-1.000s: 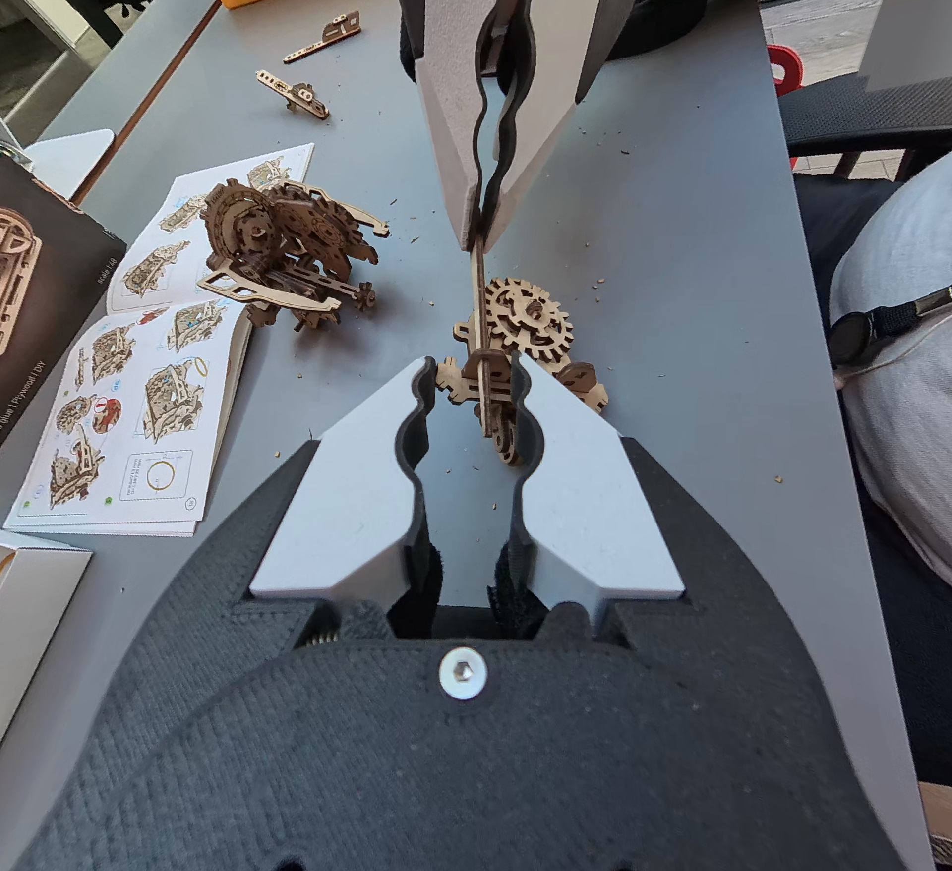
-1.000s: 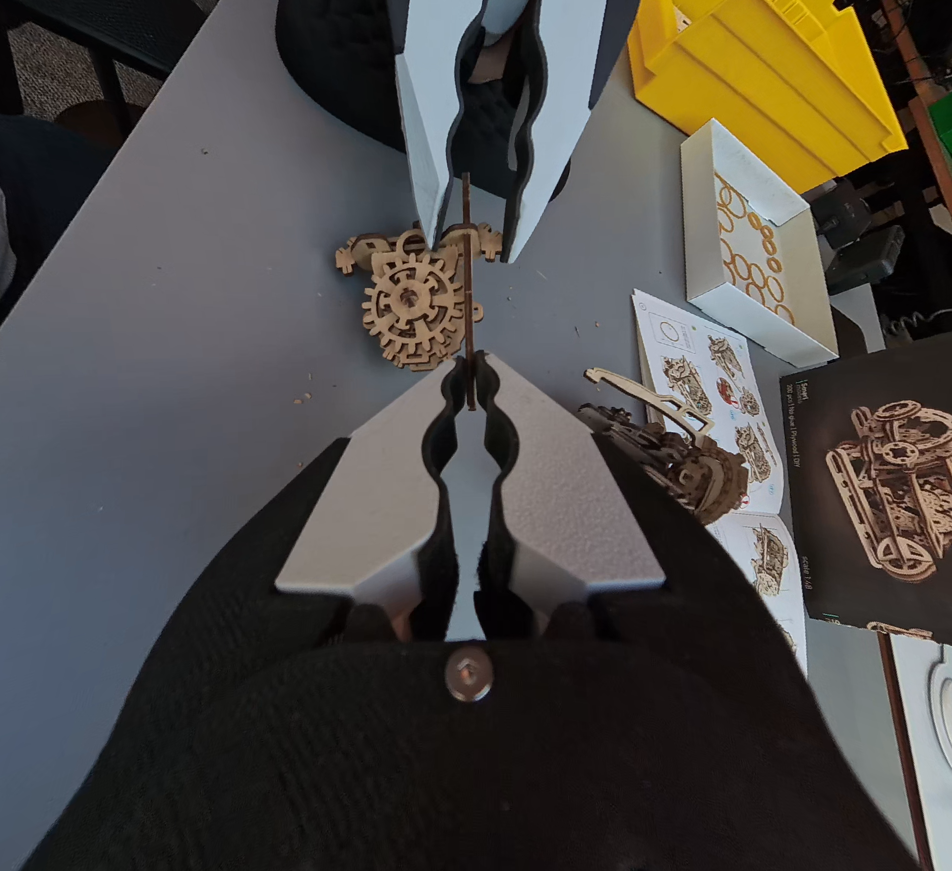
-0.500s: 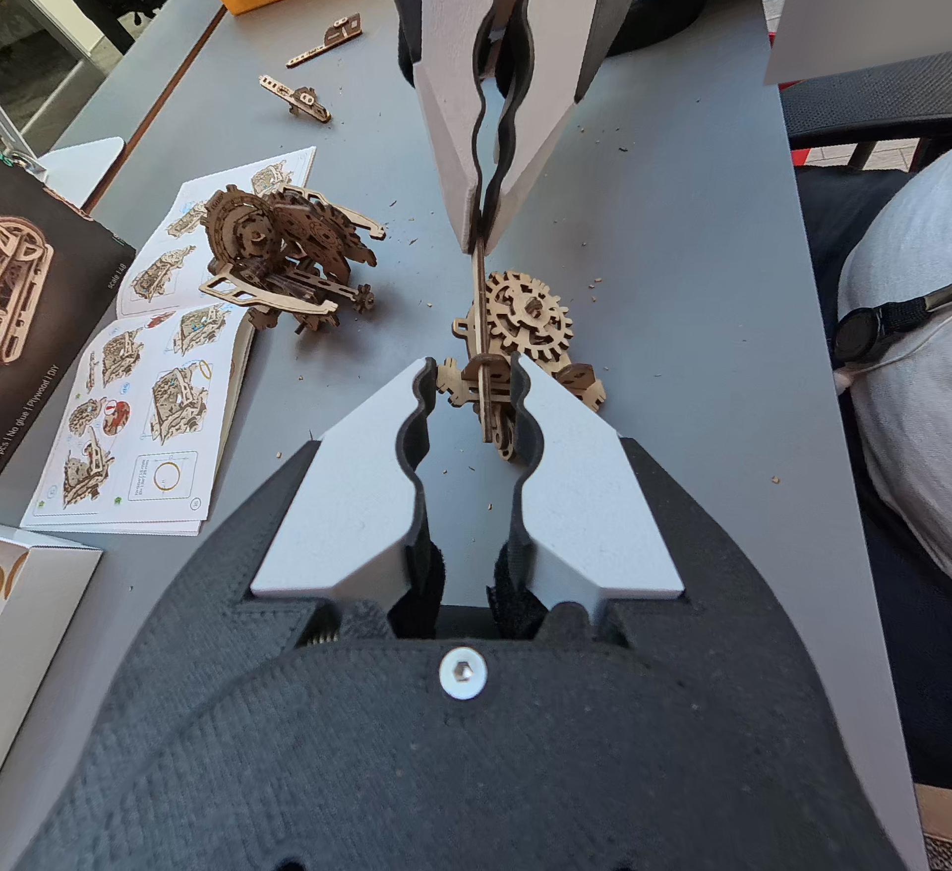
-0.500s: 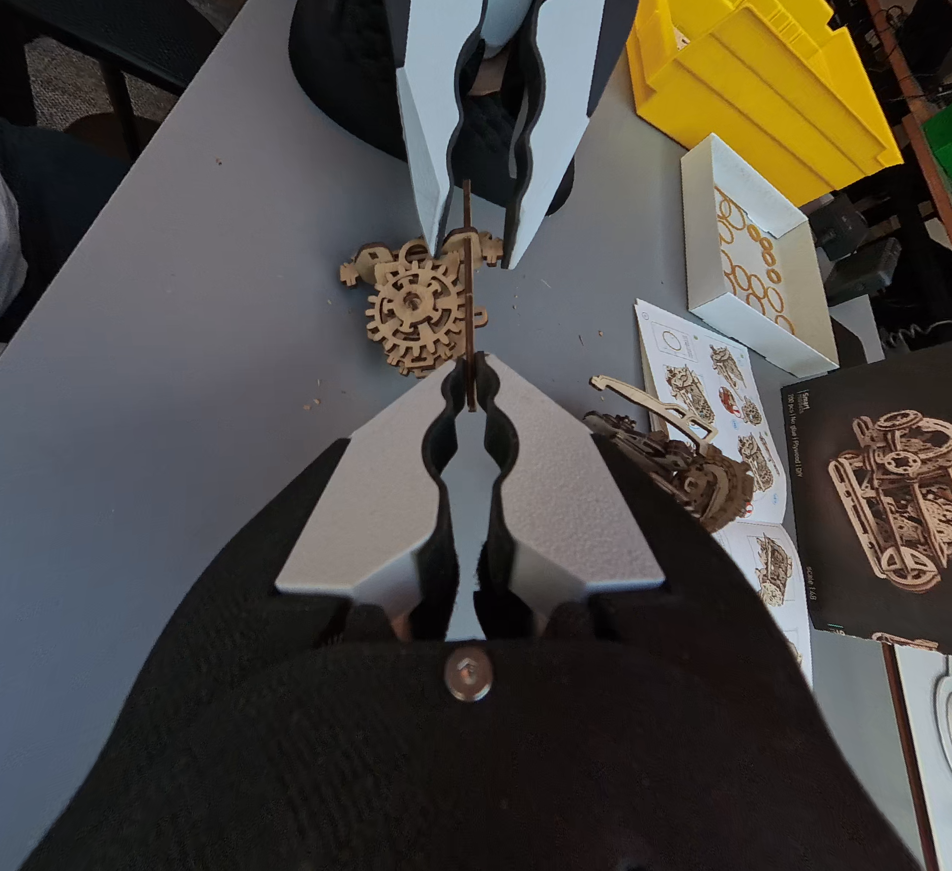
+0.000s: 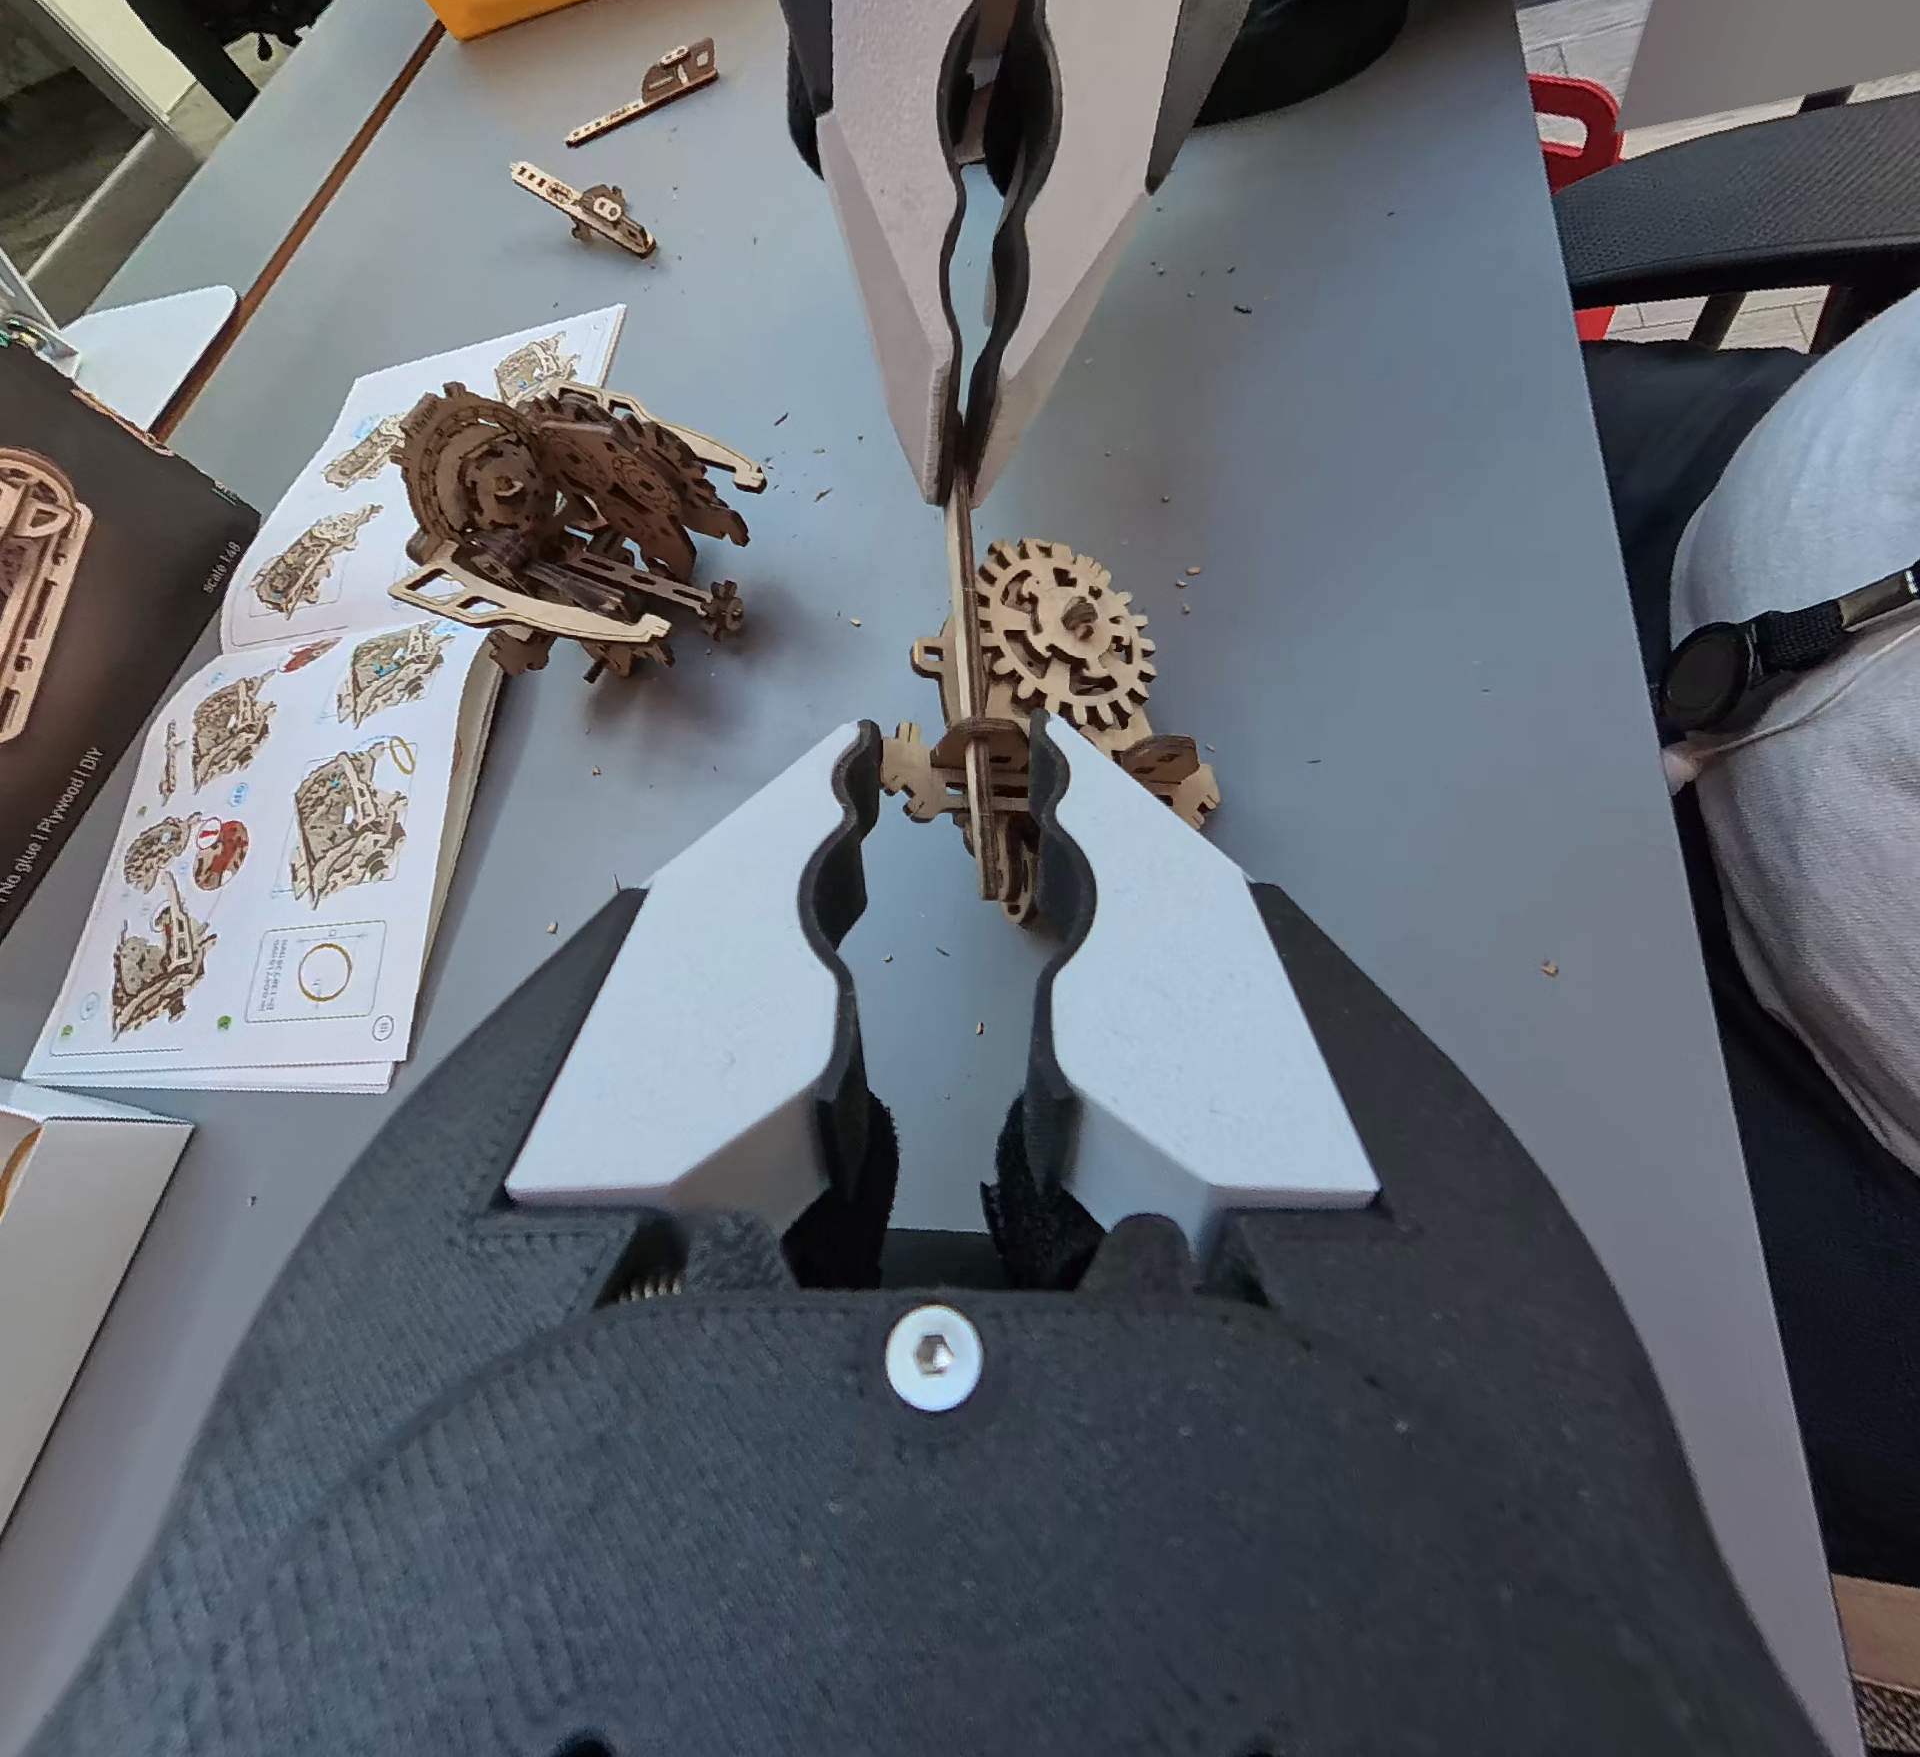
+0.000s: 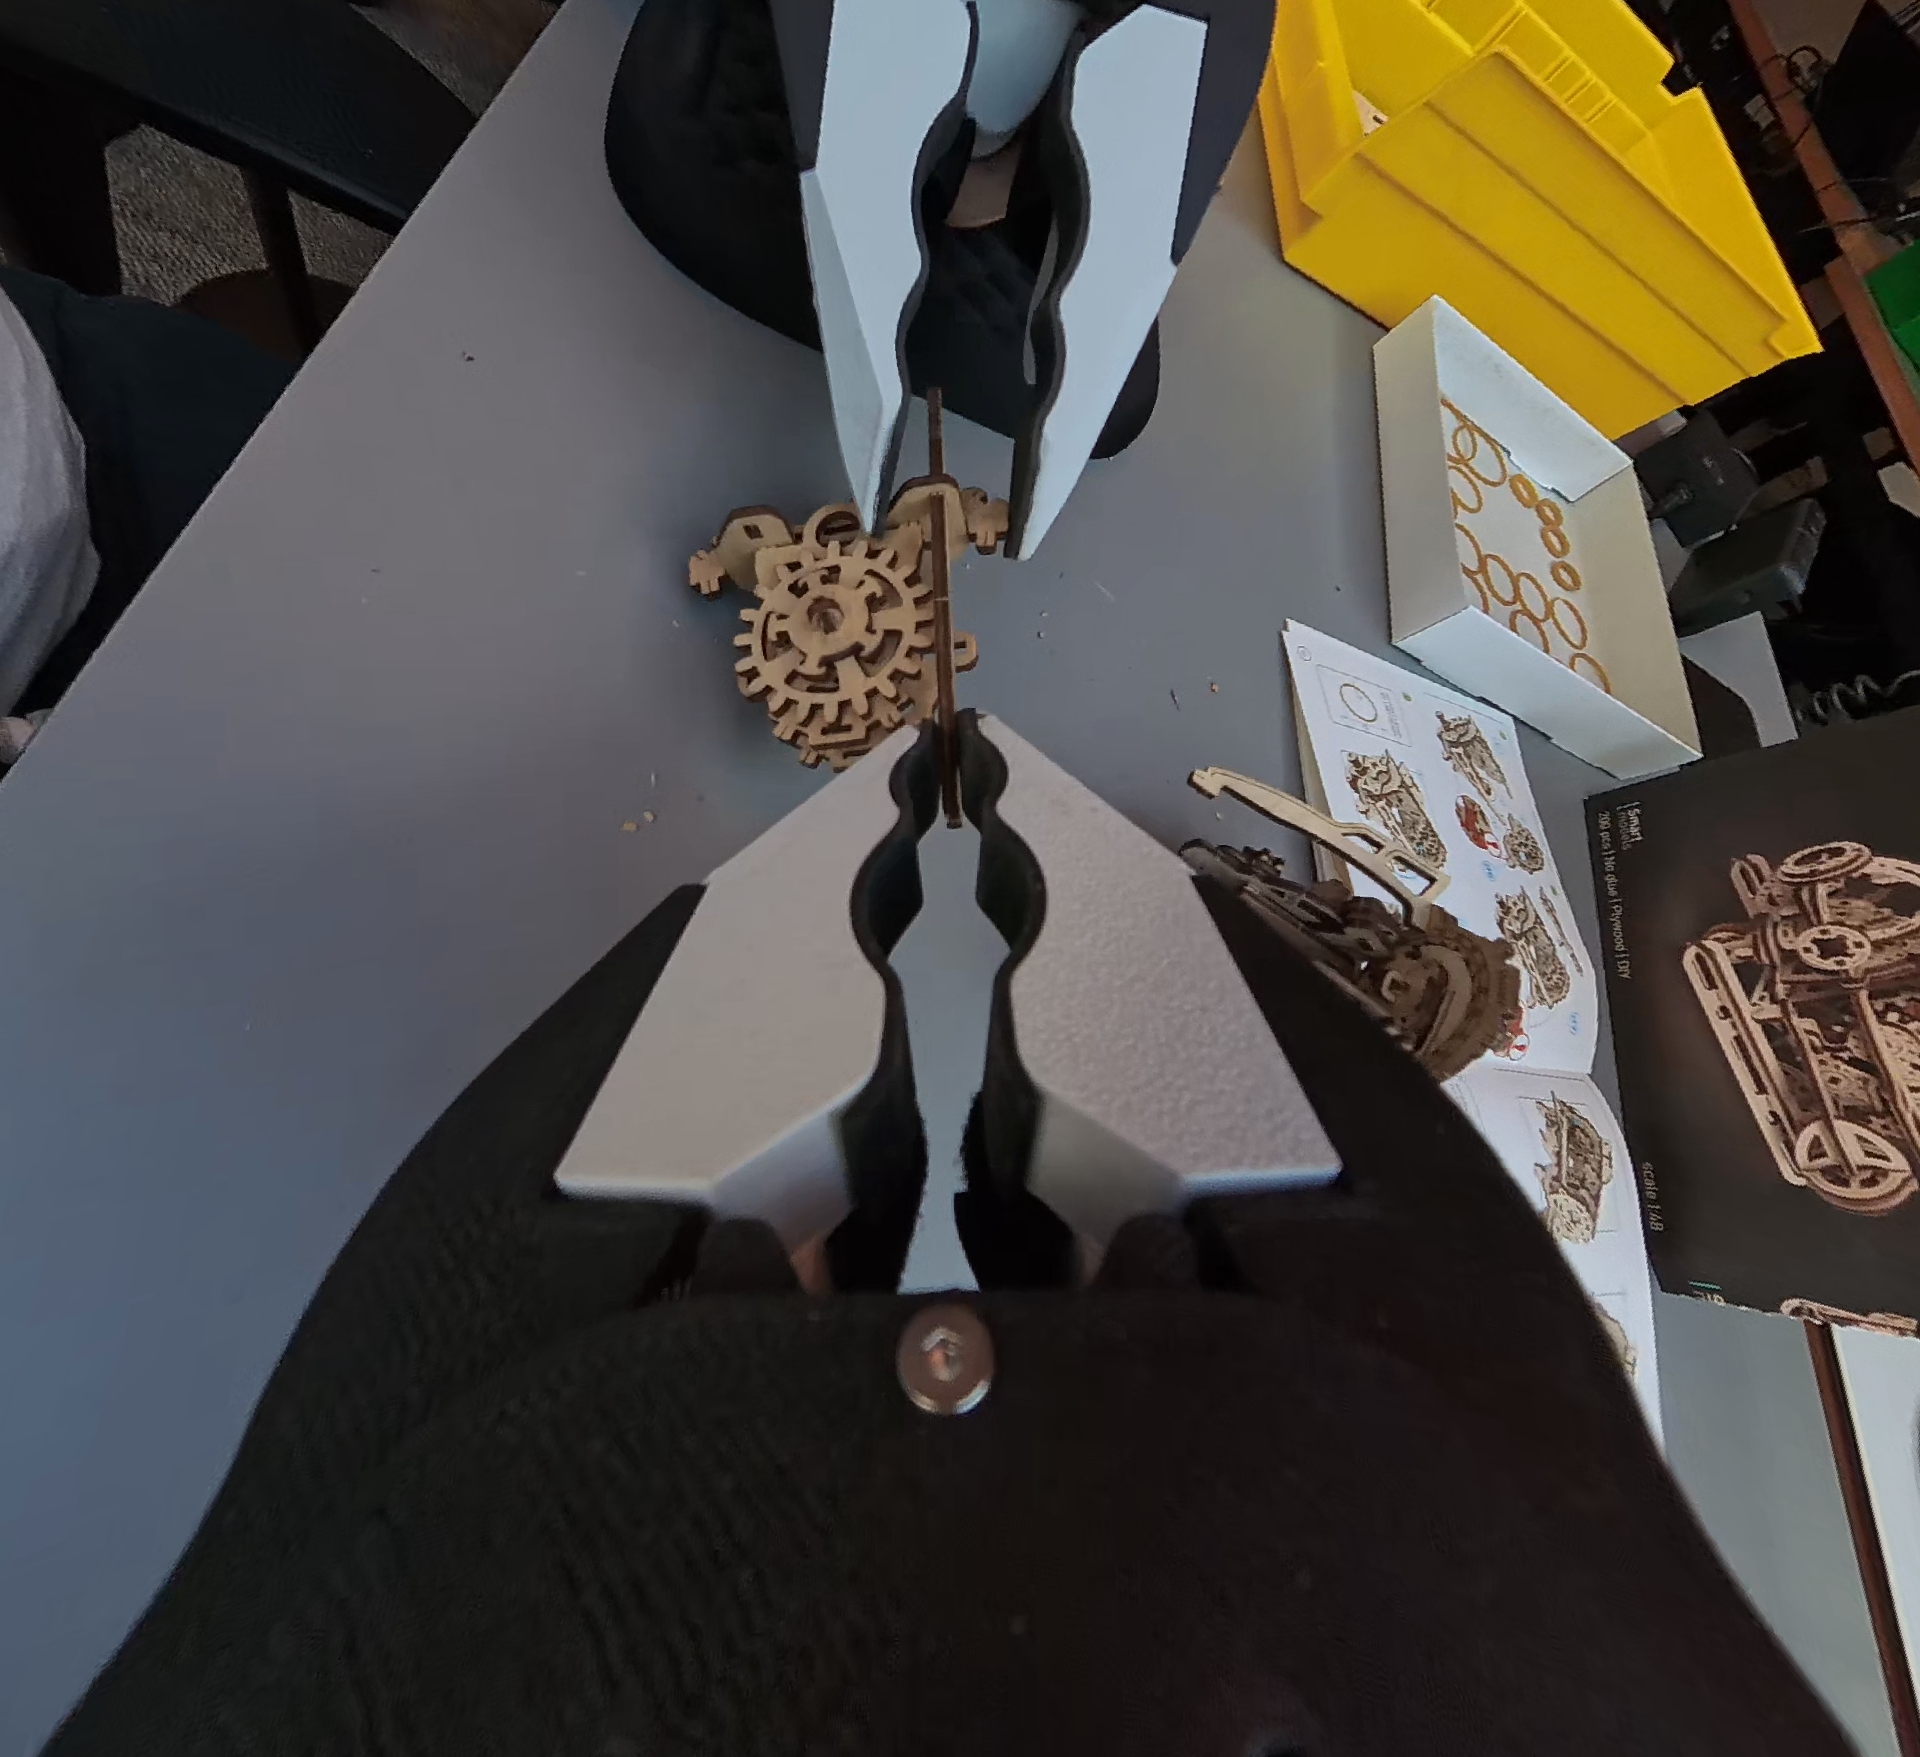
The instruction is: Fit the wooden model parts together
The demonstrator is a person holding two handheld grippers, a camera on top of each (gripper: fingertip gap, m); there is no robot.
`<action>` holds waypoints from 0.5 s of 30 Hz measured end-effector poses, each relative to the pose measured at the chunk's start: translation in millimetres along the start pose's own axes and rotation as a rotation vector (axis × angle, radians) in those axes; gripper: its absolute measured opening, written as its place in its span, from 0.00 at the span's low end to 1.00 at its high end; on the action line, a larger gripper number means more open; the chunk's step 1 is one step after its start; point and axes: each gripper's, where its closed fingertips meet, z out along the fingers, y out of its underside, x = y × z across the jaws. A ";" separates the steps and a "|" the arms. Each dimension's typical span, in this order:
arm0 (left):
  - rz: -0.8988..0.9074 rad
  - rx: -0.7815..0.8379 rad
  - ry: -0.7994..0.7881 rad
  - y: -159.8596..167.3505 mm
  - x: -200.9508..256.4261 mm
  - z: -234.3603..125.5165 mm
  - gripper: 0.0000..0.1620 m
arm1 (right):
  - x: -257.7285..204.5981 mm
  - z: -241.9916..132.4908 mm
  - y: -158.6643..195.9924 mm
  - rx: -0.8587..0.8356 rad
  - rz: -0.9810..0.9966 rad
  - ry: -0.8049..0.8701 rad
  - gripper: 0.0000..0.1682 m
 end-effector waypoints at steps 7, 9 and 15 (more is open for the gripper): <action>-0.005 0.014 0.010 -1.0 2.2 -2.2 0.16 | -0.9 0.1 2.3 0.006 0.010 -0.019 0.02; -0.002 0.024 0.013 -2.6 3.4 -2.7 0.16 | -2.5 -1.6 0.9 0.021 0.019 -0.019 0.02; -0.005 0.052 0.032 -8.8 6.6 -3.9 0.16 | -3.6 -6.4 -1.4 0.071 0.092 -0.048 0.02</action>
